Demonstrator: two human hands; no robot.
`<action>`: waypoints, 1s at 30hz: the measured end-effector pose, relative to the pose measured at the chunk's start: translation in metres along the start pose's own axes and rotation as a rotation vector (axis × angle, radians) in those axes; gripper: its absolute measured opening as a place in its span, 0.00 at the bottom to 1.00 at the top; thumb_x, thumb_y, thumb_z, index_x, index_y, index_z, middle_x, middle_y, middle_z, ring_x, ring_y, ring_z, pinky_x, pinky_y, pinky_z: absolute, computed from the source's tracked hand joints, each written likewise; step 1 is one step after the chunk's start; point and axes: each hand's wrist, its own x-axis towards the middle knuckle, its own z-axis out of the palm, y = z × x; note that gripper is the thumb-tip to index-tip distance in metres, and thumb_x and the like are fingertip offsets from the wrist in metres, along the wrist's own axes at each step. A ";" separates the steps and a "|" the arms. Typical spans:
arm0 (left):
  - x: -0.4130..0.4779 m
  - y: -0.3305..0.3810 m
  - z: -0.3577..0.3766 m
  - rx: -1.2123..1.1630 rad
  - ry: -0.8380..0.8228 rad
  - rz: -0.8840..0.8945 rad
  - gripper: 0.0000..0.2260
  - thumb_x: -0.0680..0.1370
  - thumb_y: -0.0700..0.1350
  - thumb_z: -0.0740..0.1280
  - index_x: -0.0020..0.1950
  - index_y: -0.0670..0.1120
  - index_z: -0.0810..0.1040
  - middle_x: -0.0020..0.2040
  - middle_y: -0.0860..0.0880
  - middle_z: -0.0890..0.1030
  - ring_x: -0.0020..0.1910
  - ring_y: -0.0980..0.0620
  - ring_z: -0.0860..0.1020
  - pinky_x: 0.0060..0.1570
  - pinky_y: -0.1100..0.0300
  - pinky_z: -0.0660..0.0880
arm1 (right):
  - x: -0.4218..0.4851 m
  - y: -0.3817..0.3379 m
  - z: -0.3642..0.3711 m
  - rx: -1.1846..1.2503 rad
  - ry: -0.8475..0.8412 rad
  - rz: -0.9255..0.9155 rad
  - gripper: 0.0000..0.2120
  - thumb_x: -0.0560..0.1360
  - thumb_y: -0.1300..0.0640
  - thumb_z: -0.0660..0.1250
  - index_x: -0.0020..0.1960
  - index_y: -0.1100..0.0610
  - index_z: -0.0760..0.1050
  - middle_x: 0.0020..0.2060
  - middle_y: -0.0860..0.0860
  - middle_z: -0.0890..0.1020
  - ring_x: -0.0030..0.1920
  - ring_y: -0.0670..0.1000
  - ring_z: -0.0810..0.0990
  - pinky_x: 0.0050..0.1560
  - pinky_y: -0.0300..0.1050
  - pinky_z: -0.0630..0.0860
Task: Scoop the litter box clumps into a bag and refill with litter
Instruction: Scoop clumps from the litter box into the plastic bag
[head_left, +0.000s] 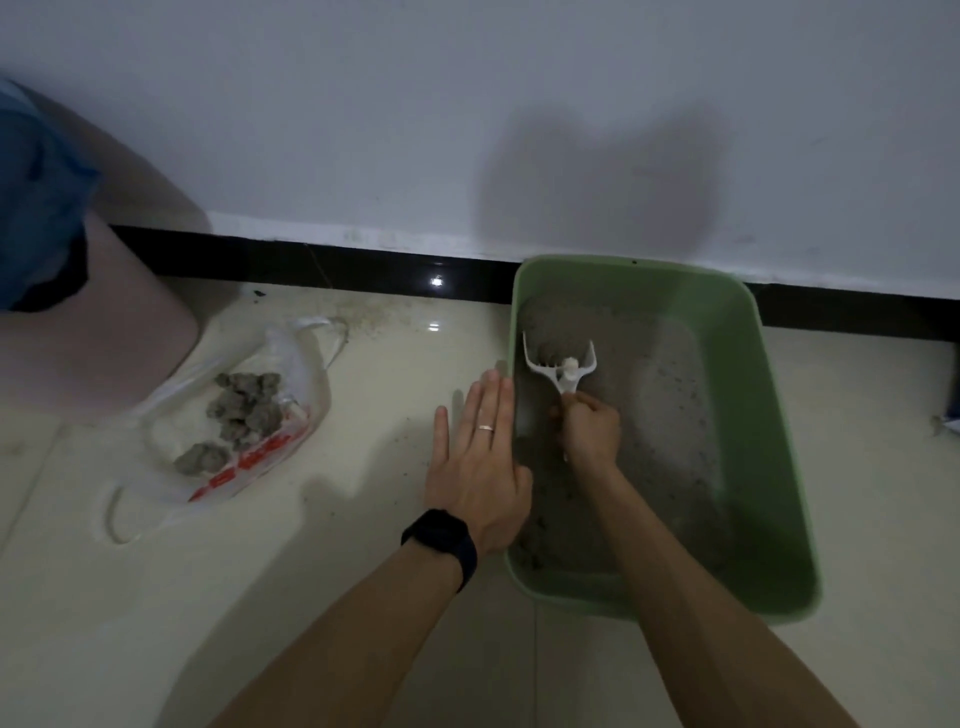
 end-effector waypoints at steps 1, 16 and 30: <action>0.000 0.000 0.000 0.021 0.006 0.009 0.37 0.76 0.51 0.51 0.78 0.47 0.31 0.79 0.50 0.33 0.78 0.51 0.35 0.75 0.43 0.37 | -0.001 0.002 0.000 0.062 -0.001 0.008 0.14 0.79 0.56 0.62 0.37 0.53 0.80 0.36 0.53 0.82 0.32 0.52 0.75 0.36 0.45 0.70; 0.000 0.004 -0.017 0.135 -0.110 0.040 0.34 0.80 0.52 0.49 0.76 0.47 0.27 0.76 0.51 0.27 0.76 0.52 0.31 0.73 0.41 0.32 | -0.070 0.038 -0.074 0.143 0.137 -0.164 0.13 0.80 0.55 0.65 0.40 0.59 0.80 0.21 0.44 0.73 0.21 0.47 0.66 0.26 0.38 0.64; -0.002 0.001 -0.025 0.141 -0.174 0.091 0.34 0.81 0.53 0.48 0.76 0.46 0.27 0.77 0.50 0.29 0.78 0.51 0.35 0.75 0.42 0.39 | -0.109 0.034 -0.103 0.162 0.203 -0.179 0.16 0.80 0.56 0.64 0.38 0.63 0.79 0.20 0.47 0.71 0.22 0.49 0.65 0.23 0.36 0.61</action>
